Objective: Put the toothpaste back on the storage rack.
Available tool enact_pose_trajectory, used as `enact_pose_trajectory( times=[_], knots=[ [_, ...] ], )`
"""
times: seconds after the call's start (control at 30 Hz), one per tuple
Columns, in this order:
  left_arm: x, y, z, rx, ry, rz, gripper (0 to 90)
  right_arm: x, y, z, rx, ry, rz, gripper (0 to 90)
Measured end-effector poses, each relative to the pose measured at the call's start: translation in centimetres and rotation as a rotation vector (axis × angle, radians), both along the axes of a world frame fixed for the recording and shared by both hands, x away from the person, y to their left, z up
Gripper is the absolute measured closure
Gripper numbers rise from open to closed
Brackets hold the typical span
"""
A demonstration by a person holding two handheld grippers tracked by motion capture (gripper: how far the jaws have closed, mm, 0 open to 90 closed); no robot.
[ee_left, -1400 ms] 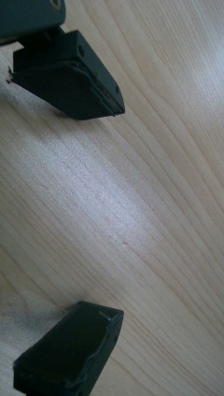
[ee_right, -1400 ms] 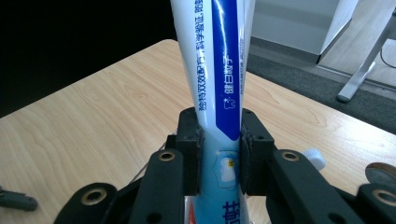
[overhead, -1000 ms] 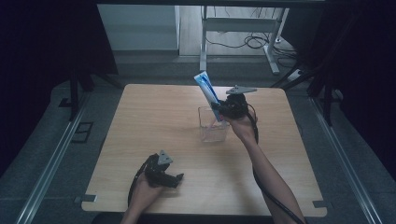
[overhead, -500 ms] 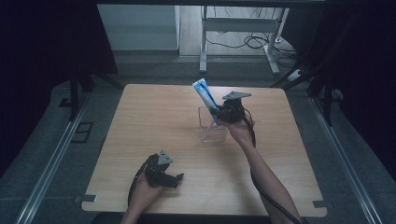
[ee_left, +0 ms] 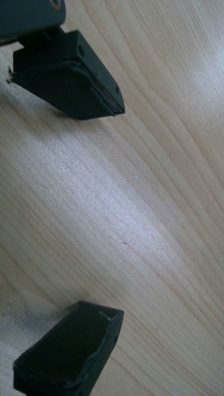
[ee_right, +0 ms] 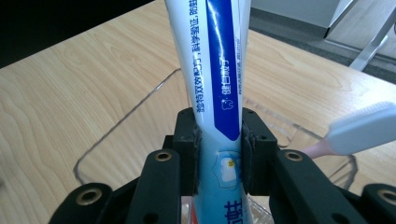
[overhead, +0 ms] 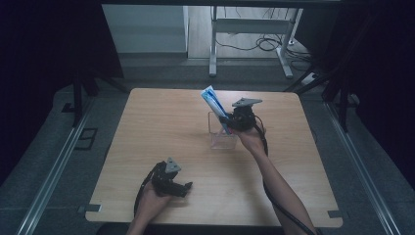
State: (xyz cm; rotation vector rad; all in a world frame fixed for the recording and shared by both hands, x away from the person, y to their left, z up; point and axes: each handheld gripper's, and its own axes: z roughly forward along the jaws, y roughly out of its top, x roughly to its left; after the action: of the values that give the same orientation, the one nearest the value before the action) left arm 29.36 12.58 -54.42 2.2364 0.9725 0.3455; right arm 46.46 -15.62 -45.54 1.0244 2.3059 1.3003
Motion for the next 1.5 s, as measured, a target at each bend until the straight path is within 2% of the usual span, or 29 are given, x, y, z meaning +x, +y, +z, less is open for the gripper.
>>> enact_pose_trajectory(
  times=[0.23,0.5,0.67,0.97,1.13,1.23,1.4,1.5],
  knots=[
    [0.0,0.0,0.0,0.001,0.0,0.0,4.5,0.1,-0.1,-0.8,-0.009,0.027,0.017,69.9],
    [0.0,0.0,0.0,0.001,0.0,0.0,4.5,0.1,-0.1,-0.7,-0.011,0.041,0.025,68.5],
    [0.0,0.0,0.0,0.001,0.0,0.0,4.5,0.1,0.0,-0.9,-0.031,0.047,0.038,65.4],
    [0.0,0.0,0.0,0.001,-0.001,0.001,4.5,0.2,-0.2,-1.1,-0.011,0.064,0.04,63.1],
    [0.0,0.0,0.0,0.001,0.0,0.001,4.5,0.2,-0.3,-1.2,-0.006,0.073,0.053,57.1],
    [0.0,0.0,0.0,0.001,-0.001,0.0,4.5,0.0,-0.2,-1.3,-0.016,0.06,0.062,55.1],
    [0.0,0.0,0.0,0.001,0.0,-0.001,4.5,-0.2,-0.4,-0.6,0.015,0.049,0.064,53.2],
    [0.0,0.0,0.0,0.001,-0.001,0.0,4.5,-0.4,-0.3,-0.2,0.012,0.04,0.072,51.2]
  ],
)
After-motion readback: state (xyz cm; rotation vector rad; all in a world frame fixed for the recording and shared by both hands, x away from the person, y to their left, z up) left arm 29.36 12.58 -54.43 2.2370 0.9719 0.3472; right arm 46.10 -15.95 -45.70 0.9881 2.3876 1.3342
